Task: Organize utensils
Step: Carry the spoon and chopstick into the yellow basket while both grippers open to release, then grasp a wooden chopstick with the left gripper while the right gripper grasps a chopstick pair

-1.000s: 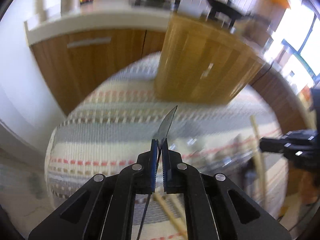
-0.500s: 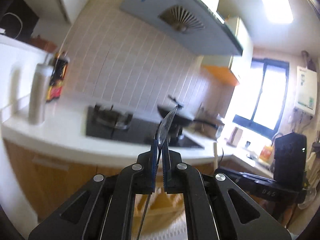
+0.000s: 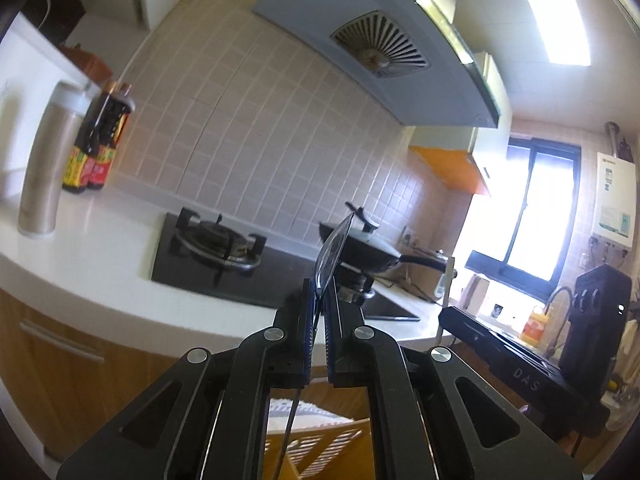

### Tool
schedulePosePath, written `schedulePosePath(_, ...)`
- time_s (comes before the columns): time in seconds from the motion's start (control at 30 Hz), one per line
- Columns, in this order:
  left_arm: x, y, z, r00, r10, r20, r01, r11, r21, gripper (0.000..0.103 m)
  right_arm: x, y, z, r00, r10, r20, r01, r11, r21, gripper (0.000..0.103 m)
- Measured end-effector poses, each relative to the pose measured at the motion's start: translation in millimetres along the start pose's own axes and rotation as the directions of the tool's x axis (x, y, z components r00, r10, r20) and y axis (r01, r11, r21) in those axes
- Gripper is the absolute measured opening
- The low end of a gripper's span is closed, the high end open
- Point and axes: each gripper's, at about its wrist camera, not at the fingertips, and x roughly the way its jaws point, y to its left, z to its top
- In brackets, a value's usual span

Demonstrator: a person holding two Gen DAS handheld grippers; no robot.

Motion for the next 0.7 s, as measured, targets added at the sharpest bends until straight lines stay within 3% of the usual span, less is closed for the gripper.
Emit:
schedulePosePath(0.3, 0.3, 18.0, -14.9, 0.999, 0.033, -0.038, -0.034, 0.999, -0.001, 0.006, 3.6, -2.4, -23.9, 0.997, 0.017, -0.070, -0.015, 1.000, 0.016, 0.005)
schedulePosePath(0.43, -11.3, 21.2, -16.1, 0.997, 0.031, -0.067, -0.033, 0.999, -0.027, 0.036, -4.6, -6.4, -30.5, 0.989, 0.064, -0.134, -0.059, 0.998, 0.035, 0.008)
schedulePosePath(0.53, -26.4, 17.1, -14.4, 0.996, 0.026, -0.081, -0.028, 0.999, -0.024, 0.043, -16.1, -7.6, -33.1, 0.982, 0.088, -0.170, -0.081, 0.996, 0.048, 0.012)
schedulePosePath(0.6, -36.8, 13.4, -13.4, 0.996, 0.016, -0.090, -0.018, 0.999, -0.026, 0.048, -24.4, -8.8, -33.4, 0.976, 0.105, -0.190, -0.095, 0.993, 0.063, 0.021)
schedulePosePath(0.63, -43.5, 11.0, -12.4, 0.995, 0.017, -0.097, -0.019, 0.999, -0.026, 0.051, -27.8, -9.6, -32.8, 0.974, 0.114, -0.198, -0.102, 0.992, 0.072, 0.034)
schedulePosePath(0.67, -49.6, 8.6, -11.5, 0.995, 0.015, -0.101, -0.017, 1.000, -0.025, 0.055, -34.4, -10.2, -33.0, 0.970, 0.126, -0.206, -0.111, 0.990, 0.083, 0.055)
schedulePosePath(0.7, -57.2, 6.2, -10.4, 0.994, 0.011, -0.106, -0.014, 1.000, -0.026, 0.057, -42.6, -10.6, -33.0, 0.970, 0.131, -0.205, -0.114, 0.989, 0.093, 0.060)
